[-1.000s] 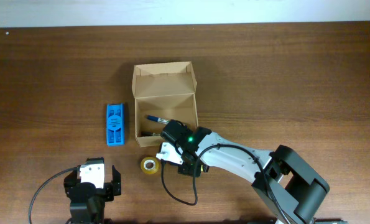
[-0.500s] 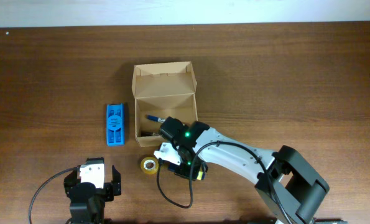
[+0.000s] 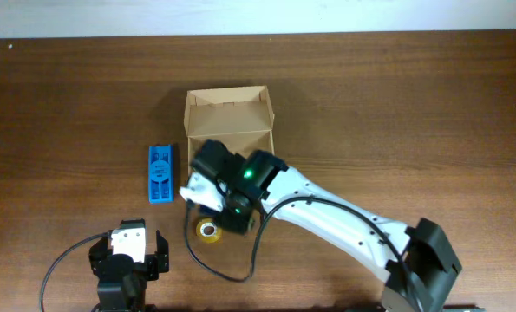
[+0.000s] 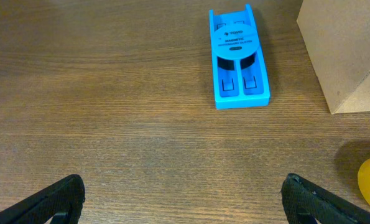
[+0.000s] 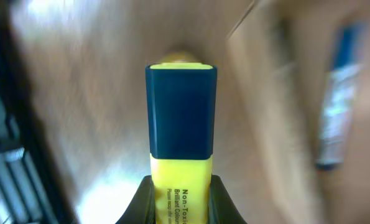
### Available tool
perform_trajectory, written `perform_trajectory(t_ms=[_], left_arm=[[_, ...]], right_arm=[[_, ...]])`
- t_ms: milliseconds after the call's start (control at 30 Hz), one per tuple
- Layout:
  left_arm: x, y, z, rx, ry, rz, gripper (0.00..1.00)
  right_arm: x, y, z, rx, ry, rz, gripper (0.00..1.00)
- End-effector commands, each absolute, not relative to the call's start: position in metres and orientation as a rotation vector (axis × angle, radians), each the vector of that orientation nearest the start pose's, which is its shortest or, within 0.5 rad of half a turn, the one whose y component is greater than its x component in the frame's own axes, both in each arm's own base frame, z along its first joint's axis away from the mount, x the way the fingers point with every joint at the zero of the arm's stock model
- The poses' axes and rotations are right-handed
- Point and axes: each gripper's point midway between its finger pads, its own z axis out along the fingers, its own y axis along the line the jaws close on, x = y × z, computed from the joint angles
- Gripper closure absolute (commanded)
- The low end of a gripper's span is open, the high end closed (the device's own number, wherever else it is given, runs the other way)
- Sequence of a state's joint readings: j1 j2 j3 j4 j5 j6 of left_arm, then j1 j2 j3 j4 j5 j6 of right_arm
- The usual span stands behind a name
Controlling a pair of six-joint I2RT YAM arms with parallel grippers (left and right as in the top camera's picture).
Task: Pack container
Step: 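Lift the highlighter and lower it into the box, then release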
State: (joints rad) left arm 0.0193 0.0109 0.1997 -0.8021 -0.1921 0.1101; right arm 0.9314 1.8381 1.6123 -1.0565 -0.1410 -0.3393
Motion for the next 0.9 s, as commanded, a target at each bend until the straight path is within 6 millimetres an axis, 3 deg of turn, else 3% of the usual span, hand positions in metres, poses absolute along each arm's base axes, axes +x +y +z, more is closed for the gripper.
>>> perform_trajectory(t_ms=[0, 167, 500, 867], left_arm=[[0.183, 0.038, 0.08, -0.009, 2.184, 0.297, 0.01], [0.183, 0.038, 0.08, -0.009, 2.184, 0.297, 0.0], [0.183, 0.038, 0.08, -0.009, 2.184, 0.297, 0.01], [0.183, 0.038, 0.08, -0.009, 2.184, 0.297, 0.01]], right_arm=[[0.261, 0.347, 0.182, -1.61, 2.186, 0.145, 0.88], [0.289, 0.349, 0.187, -1.613, 2.077, 0.042, 0.8], [0.344, 0.338, 0.149, -1.608, 2.09, 0.021, 0.8], [0.343, 0.339, 0.08, -1.71, 2.213, 0.132, 0.8]])
